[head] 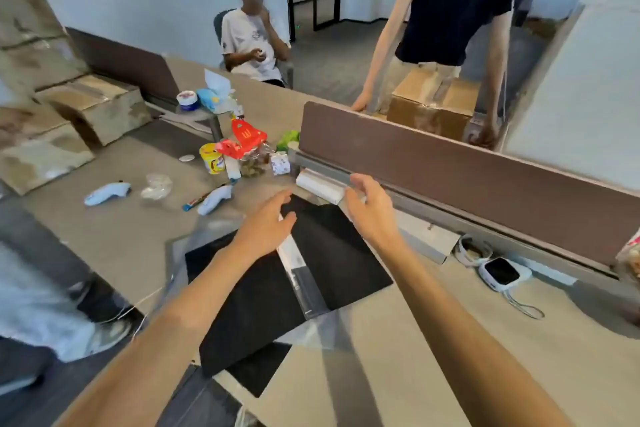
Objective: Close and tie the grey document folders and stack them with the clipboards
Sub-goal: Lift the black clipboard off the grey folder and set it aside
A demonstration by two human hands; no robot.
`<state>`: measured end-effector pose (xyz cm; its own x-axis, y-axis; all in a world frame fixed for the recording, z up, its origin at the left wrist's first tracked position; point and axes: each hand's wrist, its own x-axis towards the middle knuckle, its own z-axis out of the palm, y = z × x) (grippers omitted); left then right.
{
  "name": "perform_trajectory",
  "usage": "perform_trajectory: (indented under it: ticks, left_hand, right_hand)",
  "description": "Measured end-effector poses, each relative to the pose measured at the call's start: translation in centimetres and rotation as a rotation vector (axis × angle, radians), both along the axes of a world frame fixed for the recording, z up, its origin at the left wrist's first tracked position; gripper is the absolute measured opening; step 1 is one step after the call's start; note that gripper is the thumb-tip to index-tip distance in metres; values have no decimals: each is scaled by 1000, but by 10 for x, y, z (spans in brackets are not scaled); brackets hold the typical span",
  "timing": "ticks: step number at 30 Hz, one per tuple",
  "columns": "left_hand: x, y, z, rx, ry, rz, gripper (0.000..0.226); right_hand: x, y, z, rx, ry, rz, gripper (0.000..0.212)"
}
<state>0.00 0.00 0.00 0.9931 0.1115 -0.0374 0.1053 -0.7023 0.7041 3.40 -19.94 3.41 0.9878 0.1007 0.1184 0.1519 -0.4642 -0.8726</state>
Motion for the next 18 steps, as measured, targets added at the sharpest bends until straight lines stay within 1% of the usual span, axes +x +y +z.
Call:
perform_trajectory:
  ticks: [2,4,6,8,13,18]
  left_hand:
    - [-10,14,-15,59,19,17,52]
    - [-19,27,-28,96,81,21,53]
    - [-21,40,-42,128,150,28,53]
    - [-17,51,-54,141,168,12,52]
    - [3,76,-87,113,276,-68,51]
    - [44,103,-105,59,326,-92,49]
  right_hand:
    - [-3,18,-16,-6,82,13,39]
    - [-6,33,-44,-31,179,31,39]
    - [-6,45,-74,-63,263,10,41]
    - [-3,53,-97,-114,342,-26,40]
    - [2,60,-142,-243,574,-115,41]
    - [3,63,-168,-248,680,-275,43]
